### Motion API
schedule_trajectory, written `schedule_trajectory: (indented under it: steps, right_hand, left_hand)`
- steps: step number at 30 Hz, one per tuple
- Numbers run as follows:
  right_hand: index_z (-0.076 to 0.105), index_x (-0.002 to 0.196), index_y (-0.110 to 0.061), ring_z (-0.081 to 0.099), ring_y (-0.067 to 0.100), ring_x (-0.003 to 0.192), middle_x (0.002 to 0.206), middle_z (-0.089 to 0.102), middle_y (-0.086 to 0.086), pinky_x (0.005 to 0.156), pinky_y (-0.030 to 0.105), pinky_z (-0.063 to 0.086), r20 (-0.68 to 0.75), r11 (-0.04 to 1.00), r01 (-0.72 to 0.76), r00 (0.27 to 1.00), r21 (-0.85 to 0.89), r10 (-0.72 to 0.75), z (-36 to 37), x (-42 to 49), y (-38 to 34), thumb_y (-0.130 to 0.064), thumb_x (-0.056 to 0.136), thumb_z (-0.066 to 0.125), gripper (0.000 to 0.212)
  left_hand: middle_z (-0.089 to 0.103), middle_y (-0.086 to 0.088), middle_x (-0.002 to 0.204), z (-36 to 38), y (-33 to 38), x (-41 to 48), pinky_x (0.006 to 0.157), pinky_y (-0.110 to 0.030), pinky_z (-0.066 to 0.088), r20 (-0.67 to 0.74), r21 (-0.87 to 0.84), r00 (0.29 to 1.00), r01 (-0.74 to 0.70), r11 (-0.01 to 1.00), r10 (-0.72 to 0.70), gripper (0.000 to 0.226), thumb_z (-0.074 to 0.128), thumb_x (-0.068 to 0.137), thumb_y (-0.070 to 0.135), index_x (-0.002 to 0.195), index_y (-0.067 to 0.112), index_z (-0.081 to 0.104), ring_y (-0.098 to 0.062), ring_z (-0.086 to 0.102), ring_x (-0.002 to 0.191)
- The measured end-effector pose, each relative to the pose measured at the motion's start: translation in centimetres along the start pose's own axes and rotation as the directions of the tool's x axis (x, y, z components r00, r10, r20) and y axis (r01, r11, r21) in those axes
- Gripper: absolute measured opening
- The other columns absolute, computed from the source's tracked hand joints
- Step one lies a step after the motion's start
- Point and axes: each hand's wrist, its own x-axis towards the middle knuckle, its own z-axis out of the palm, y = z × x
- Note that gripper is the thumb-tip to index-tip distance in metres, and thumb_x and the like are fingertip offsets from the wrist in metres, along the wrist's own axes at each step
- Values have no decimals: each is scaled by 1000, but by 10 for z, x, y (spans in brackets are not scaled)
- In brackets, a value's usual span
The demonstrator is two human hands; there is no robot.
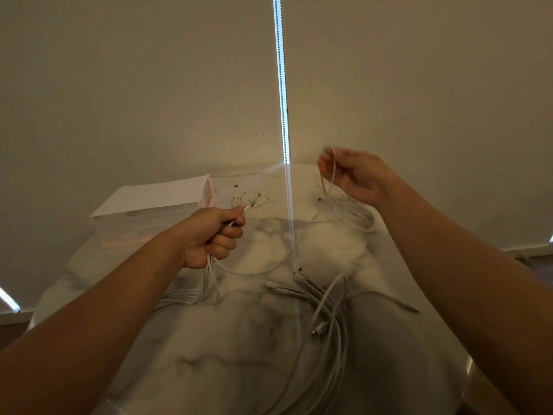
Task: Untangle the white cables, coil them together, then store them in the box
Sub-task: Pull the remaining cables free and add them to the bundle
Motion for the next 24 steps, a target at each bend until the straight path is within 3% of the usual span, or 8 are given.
schedule_trajectory:
  steps: [4, 7, 12, 16, 18, 20, 22, 24]
  right_hand:
    - [55, 97, -7, 65, 36, 106, 123, 62, 11, 74, 33, 57, 238, 973, 226, 943, 51, -231, 46, -3, -36, 3, 98, 46, 13]
    - [56, 100, -9, 66, 19, 75, 123, 63, 6, 50, 19, 48, 234, 966, 260, 939, -12, -250, 61, -6, -48, 3, 99, 44, 17]
    - [58, 108, -13, 23, 8, 41, 65, 52, 0, 35, 18, 15, -48, 982, 49, 997, -184, -58, 20, -4, -31, -10, 96, 43, 19]
    - [60, 100, -4, 41, 14, 43, 53, 52, 5, 39, 20, 36, -346, 869, -213, 937, -447, 52, -23, -20, 6, -12, 99, 47, 15]
    - [59, 95, 2, 61, 25, 54, 65, 67, 17, 50, 27, 52, -420, 682, -366, 903, -634, 94, -44, -29, 18, -6, 97, 49, 13]
    - [60, 96, 3, 69, 35, 81, 86, 68, 20, 64, 33, 55, -438, 188, -423, 898, -887, -46, -67, -30, 21, -11, 93, 54, 15]
    - [60, 108, -1, 62, 36, 107, 109, 64, 18, 84, 37, 51, -323, -298, -370, 926, -880, -196, -67, -33, 19, -26, 92, 56, 30]
    - [63, 114, -3, 58, 33, 112, 120, 63, 15, 94, 39, 48, -139, -335, -214, 962, -918, -233, -40, -38, 22, -32, 93, 57, 36]
  left_hand:
    - [37, 3, 57, -1, -1, 2, 29, -12, 11, -6, -59, 998, -56, 997, 56, 36, 40, 102, 39, 74, 18, 43, -2, 18, 31]
    - [40, 1, 60, -3, -1, 2, 30, -11, 10, -30, -76, 997, -78, 994, 76, 36, 40, 102, 39, 73, 17, 43, -2, 18, 31]
    - [38, 2, 57, -6, -1, 0, 28, -11, 11, -23, -95, 997, -76, 993, 74, 36, 39, 102, 38, 73, 17, 43, -2, 19, 30]
    - [26, 7, 50, -4, -2, 0, 27, -13, 12, -12, -125, 996, -86, 988, 85, 36, 39, 102, 38, 73, 17, 42, -3, 19, 31]
    - [24, 7, 51, -5, -1, 1, 28, -14, 12, -20, -143, 994, -109, 984, 107, 36, 38, 102, 38, 73, 17, 42, -3, 18, 31]
    - [23, 7, 51, -7, 1, 0, 29, -14, 11, -30, -151, 991, -132, 980, 129, 36, 38, 102, 38, 73, 17, 42, -3, 18, 32]
    - [24, 7, 52, -7, 5, -2, 29, -15, 11, -46, -153, 987, -162, 975, 157, 36, 38, 103, 37, 73, 18, 42, -4, 18, 32]
    - [24, 7, 52, -6, 10, -4, 29, -16, 12, -64, -147, 979, -201, 968, 194, 36, 37, 103, 37, 73, 18, 41, -4, 18, 33]
